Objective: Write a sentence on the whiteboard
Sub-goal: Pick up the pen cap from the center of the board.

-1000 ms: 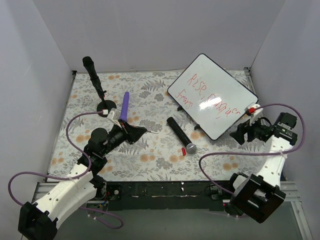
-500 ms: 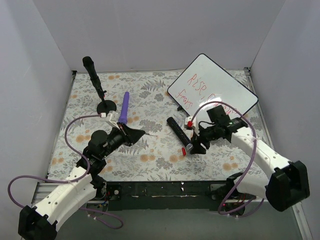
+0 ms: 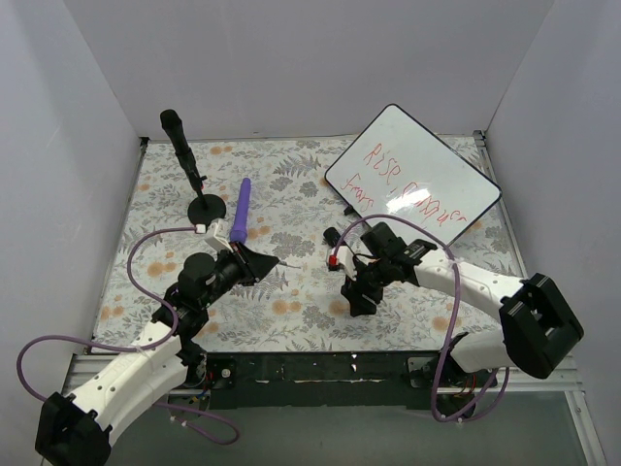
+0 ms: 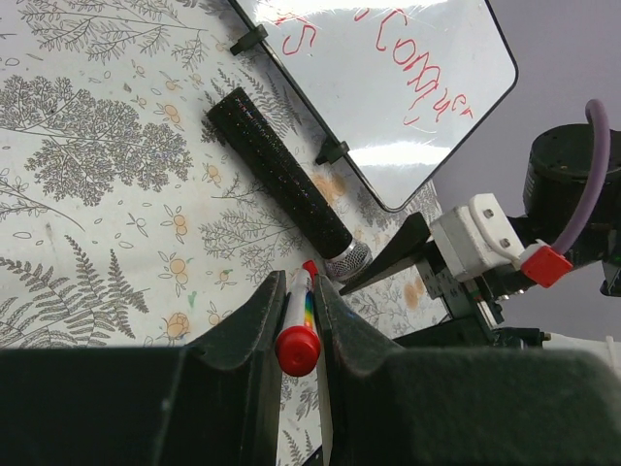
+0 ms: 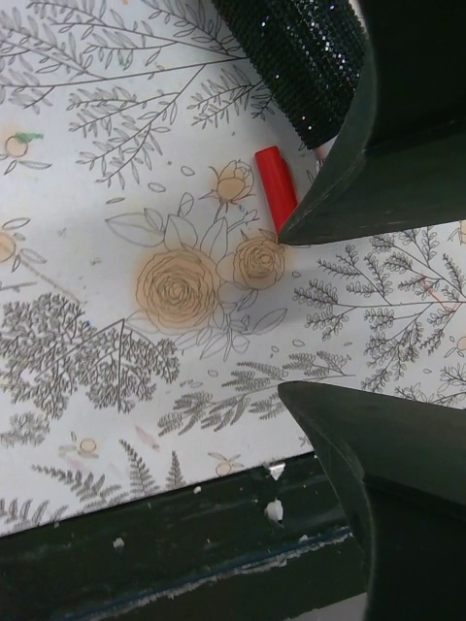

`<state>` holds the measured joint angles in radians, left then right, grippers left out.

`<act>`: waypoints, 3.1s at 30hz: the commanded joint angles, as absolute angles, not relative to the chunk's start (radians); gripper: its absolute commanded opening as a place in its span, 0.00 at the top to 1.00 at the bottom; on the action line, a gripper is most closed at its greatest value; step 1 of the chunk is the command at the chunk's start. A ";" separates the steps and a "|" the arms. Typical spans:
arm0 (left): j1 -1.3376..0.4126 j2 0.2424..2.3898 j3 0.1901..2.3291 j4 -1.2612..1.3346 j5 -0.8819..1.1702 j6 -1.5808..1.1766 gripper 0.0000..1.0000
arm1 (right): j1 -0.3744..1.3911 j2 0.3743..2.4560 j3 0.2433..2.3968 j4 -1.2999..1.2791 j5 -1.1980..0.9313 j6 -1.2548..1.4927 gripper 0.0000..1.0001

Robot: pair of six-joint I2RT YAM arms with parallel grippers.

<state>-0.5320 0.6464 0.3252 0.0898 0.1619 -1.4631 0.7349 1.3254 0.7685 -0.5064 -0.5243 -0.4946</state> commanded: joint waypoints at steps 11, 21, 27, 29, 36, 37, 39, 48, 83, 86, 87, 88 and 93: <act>-0.528 0.626 0.316 0.098 0.141 -1.439 1.00 | 0.744 1.413 0.785 -0.469 -0.296 -0.436 0.32; -0.528 0.630 0.313 0.115 0.144 -1.440 1.00 | 0.744 1.450 0.810 -0.440 -0.265 -0.356 0.32; -0.529 0.621 0.313 0.107 0.135 -1.436 1.00 | 0.742 1.505 0.830 -0.420 -0.252 -0.321 0.36; -0.528 0.624 0.310 0.107 0.133 -1.433 1.00 | 0.746 1.512 0.827 -0.416 -0.232 -0.318 0.37; -0.528 0.634 0.318 0.106 0.132 -1.425 1.00 | 0.765 1.531 0.834 -0.410 -0.192 -0.340 0.49; -0.528 0.630 0.318 0.104 0.132 -1.424 1.00 | 0.776 1.531 0.828 -0.407 -0.184 -0.363 0.52; -0.528 0.626 0.313 0.103 0.133 -1.425 1.00 | 0.790 1.520 0.819 -0.407 -0.169 -0.388 0.57; -0.528 0.641 0.293 0.130 0.164 -1.437 1.00 | 0.816 1.448 0.762 -0.370 -0.137 -0.613 0.72; -0.528 0.876 0.106 0.618 0.258 -1.750 1.00 | 0.779 1.543 0.822 -0.350 -0.255 -0.581 0.99; -0.531 0.977 0.104 0.692 0.265 -1.778 1.00 | 0.778 1.529 0.830 -0.333 -0.317 -0.606 0.99; -0.532 0.998 0.104 0.727 0.265 -1.787 1.00 | 0.778 1.528 0.833 -0.331 -0.328 -0.607 0.99; -0.532 1.043 0.106 0.741 0.265 -1.790 1.00 | 0.778 1.529 0.838 -0.328 -0.353 -0.610 0.99; -0.537 1.163 0.115 0.833 0.275 -1.804 1.00 | 0.773 1.532 0.860 -0.315 -0.434 -0.632 0.99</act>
